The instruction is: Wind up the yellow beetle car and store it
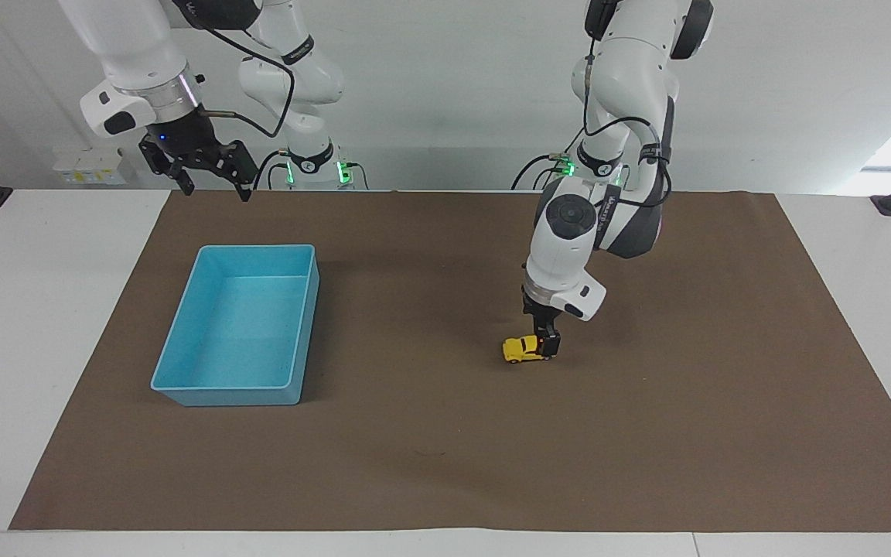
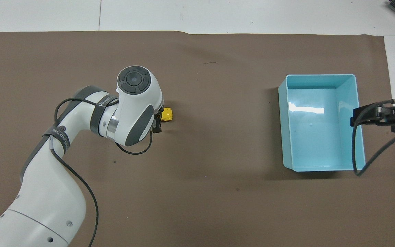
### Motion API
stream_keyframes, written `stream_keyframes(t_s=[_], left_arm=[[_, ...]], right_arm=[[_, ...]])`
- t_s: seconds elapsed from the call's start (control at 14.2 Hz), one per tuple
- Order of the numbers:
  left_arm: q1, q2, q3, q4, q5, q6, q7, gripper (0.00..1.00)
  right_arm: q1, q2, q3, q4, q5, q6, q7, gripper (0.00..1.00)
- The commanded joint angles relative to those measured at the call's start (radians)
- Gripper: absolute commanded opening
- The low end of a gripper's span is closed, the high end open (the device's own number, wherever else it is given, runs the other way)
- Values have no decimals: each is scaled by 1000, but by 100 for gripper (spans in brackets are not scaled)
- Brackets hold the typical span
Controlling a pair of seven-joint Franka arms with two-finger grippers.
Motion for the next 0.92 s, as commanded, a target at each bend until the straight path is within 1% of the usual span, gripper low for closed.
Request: stream_keyframes(t_s=[0.0, 0.07, 0.14, 0.42, 0.49, 0.71, 0.78, 0.85], left_arm=[[-18, 9, 14, 7, 15, 27, -22, 100], [-18, 9, 14, 4, 15, 27, -19, 96], [-19, 9, 13, -7, 15, 35, -16, 80], [-21, 8, 13, -28, 13, 52, -11, 77], [-18, 8, 13, -28, 15, 41, -10, 66], [-19, 8, 13, -25, 18, 44, 3, 4], [-19, 8, 13, -28, 16, 42, 45, 0], [-16, 6, 13, -31, 13, 42, 88, 0]], right_arm=[[-11, -6, 2, -4, 10, 12, -21, 100], [-11, -6, 2, -4, 10, 12, -19, 100], [-11, -6, 2, -4, 10, 12, -21, 100], [-11, -6, 2, -4, 10, 12, -21, 100], [-11, -6, 2, -4, 10, 12, -21, 100], [-11, -6, 2, -4, 10, 12, -21, 100], [-11, -6, 2, -4, 10, 12, -21, 100], [-11, -6, 2, -4, 10, 12, -19, 100]])
